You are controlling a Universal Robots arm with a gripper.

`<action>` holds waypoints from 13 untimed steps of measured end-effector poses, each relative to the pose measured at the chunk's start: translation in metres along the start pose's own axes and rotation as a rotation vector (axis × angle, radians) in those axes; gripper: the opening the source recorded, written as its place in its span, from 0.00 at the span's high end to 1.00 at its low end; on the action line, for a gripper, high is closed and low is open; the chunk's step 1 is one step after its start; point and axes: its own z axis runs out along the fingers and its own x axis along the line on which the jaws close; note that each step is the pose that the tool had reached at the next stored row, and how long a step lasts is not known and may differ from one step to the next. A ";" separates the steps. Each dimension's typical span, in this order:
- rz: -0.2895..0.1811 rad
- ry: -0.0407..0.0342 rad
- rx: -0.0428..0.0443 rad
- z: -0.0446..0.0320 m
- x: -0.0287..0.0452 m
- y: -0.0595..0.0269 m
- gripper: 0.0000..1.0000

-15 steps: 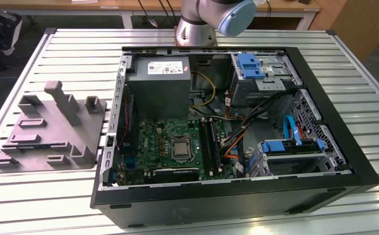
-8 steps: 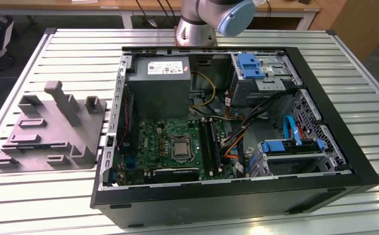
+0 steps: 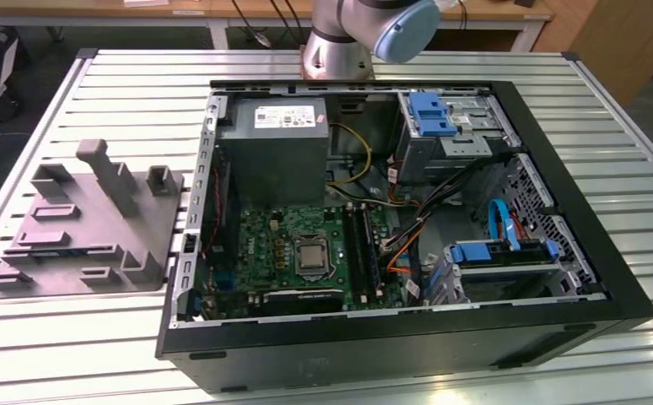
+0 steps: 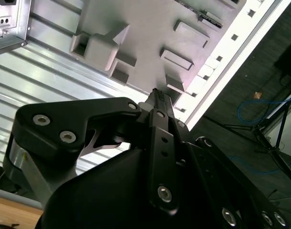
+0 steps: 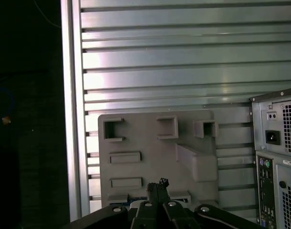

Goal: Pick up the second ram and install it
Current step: 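Reach for the second ram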

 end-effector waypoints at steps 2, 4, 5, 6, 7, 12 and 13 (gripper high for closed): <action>0.000 -0.0002 0.0000 0.0003 0.0002 -0.0005 0.90; 0.000 0.0000 0.0004 0.0003 0.0001 -0.0030 0.90; 0.000 0.0000 0.0009 0.0004 0.0000 -0.0047 0.90; 0.000 0.0002 0.0017 0.0005 0.0000 -0.0063 0.90; 0.000 0.0006 0.0029 0.0006 -0.0002 -0.0080 0.90; 0.000 0.0032 0.0100 0.0014 -0.0007 -0.0170 0.90; 0.000 0.0037 0.0104 0.0020 -0.0008 -0.0187 0.90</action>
